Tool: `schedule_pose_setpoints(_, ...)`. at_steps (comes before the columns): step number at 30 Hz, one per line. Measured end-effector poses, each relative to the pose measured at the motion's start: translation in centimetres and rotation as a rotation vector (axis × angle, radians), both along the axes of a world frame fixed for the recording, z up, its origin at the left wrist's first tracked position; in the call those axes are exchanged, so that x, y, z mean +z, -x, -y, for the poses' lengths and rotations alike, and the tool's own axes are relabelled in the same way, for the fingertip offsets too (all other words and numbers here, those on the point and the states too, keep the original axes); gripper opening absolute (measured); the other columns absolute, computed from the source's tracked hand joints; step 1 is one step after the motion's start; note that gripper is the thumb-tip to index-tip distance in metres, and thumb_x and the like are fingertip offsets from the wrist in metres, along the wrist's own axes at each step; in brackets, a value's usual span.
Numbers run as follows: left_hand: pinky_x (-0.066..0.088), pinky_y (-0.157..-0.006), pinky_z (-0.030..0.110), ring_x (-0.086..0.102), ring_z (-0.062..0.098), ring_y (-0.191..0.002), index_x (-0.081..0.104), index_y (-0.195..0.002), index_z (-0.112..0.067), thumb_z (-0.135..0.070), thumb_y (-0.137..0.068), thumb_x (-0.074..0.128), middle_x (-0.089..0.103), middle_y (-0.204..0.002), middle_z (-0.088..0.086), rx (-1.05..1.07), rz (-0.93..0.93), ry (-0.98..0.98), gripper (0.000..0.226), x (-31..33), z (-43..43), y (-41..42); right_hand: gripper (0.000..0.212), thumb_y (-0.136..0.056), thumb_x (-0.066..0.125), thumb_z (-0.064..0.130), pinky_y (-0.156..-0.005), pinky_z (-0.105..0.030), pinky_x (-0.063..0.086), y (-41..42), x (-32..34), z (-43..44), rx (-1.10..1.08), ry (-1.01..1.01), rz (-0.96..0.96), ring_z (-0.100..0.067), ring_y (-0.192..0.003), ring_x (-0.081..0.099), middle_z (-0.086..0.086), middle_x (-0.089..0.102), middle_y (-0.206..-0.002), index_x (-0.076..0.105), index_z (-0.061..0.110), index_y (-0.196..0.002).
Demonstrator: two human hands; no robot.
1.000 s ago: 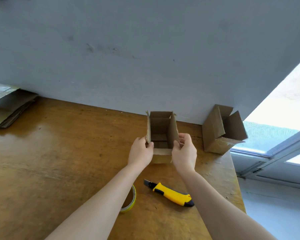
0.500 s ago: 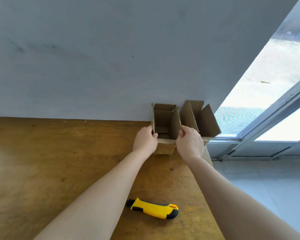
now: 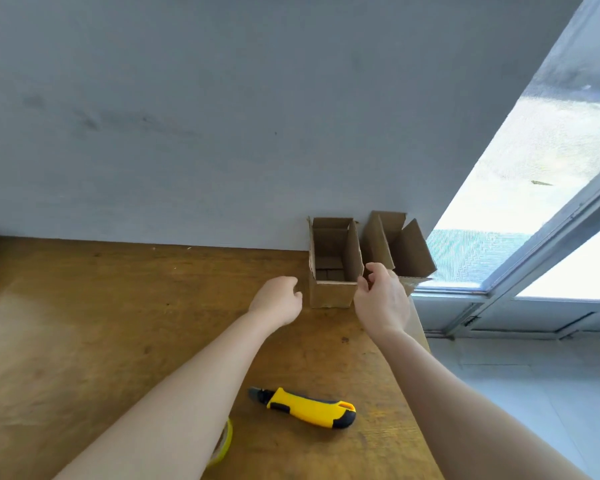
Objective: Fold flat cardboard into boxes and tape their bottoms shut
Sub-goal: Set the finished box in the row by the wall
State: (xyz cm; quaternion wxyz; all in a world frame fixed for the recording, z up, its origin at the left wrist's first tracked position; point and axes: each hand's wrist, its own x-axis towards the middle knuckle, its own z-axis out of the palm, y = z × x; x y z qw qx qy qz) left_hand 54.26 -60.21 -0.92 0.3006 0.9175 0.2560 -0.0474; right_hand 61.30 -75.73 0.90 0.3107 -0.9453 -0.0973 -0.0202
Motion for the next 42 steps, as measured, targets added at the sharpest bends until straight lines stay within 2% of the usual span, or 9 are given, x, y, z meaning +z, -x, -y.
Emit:
schedule_pose_setpoints(4, 0.043, -0.103, 0.034, 0.043, 0.022, -0.133, 0.04, -0.145, -0.019, -0.029, -0.1, 0.046, 0.041, -0.15, 0.002, 0.067, -0.01, -0.166, 0.047, 1.8, -0.9, 5.9, 0.033, -0.095, 0.056, 0.026, -0.089, -0.037, 0.048, 3.1, 1.2, 0.0, 0.095, -0.011, 0.074, -0.021, -0.11, 0.052, -0.003, 0.059, -0.122, 0.055, 0.02, -0.128)
schedule_pose_setpoints(8, 0.048, -0.091, 0.033, 0.052, 0.02, -0.121, 0.05, -0.135, -0.017, -0.032, -0.098, 0.047, 0.053, -0.136, 0.002, 0.114, 0.012, -0.431, 0.04, 4.0, -1.9, 13.2, 0.037, -0.095, 0.057, 0.029, -0.1, -0.039, 0.04, 6.8, 2.5, -1.4, 0.306, 0.06, 0.137, -0.022, -0.117, 0.05, -0.003, 0.058, -0.125, 0.055, 0.02, -0.131)
schedule_pose_setpoints(14, 0.044, -0.094, 0.034, 0.051, 0.018, -0.12, 0.055, -0.129, -0.019, -0.035, -0.096, 0.048, 0.057, -0.129, 0.0, 0.289, -0.042, -0.652, 0.038, 6.0, -4.0, 24.2, 0.049, -0.094, 0.056, 0.038, -0.108, -0.041, 0.032, 14.0, 4.0, -5.9, 0.665, 0.248, 0.187, -0.023, -0.13, 0.041, -0.002, 0.048, -0.14, 0.045, 0.024, -0.139)
schedule_pose_setpoints(20, 0.042, -0.094, 0.034, 0.049, 0.018, -0.119, 0.057, -0.124, -0.022, -0.035, -0.095, 0.049, 0.058, -0.123, -0.003, 0.45, -0.127, -0.707, 0.033, 7.1, -6.6, 34.5, 0.054, -0.092, 0.057, 0.041, -0.112, -0.043, 0.028, 22.4, 5.0, -11.6, 0.93, 0.351, 0.334, -0.024, -0.135, 0.037, -0.003, 0.043, -0.145, 0.041, 0.024, -0.141)
schedule_pose_setpoints(25, 0.04, -0.095, 0.035, 0.046, 0.02, -0.119, 0.057, -0.118, -0.02, -0.027, -0.094, 0.05, 0.056, -0.122, -0.001, 0.559, -0.171, -0.694, 0.026, 8.0, -9.9, 42.4, 0.053, -0.091, 0.058, 0.041, -0.113, -0.044, 0.027, 29.7, 5.3, -17.2, 1.037, 0.413, 0.416, -0.026, -0.135, 0.037, -0.004, 0.044, -0.144, 0.043, 0.024, -0.138)
schedule_pose_setpoints(34, 0.039, -0.093, 0.033, 0.046, 0.021, -0.118, 0.055, -0.12, -0.02, -0.021, -0.095, 0.048, 0.056, -0.123, 0.0, 0.539, -0.184, -0.765, 0.026, 8.7, -18.9, 55.0, 0.044, -0.091, 0.057, 0.041, -0.105, -0.04, 0.034, 42.7, 5.3, -27.4, 1.067, 0.443, 0.441, -0.023, -0.124, 0.046, -0.004, 0.052, -0.131, 0.049, 0.022, -0.129)
schedule_pose_setpoints(42, 0.038, -0.089, 0.032, 0.048, 0.021, -0.117, 0.056, -0.115, -0.021, -0.023, -0.092, 0.049, 0.057, -0.121, 0.001, 0.534, -0.221, -0.734, 0.024, 7.5, -27.4, 59.9, 0.044, -0.09, 0.057, 0.043, -0.097, -0.038, 0.039, 47.9, 5.3, -36.0, 1.065, 0.453, 0.464, -0.023, -0.117, 0.05, -0.003, 0.056, -0.124, 0.052, 0.021, -0.127)
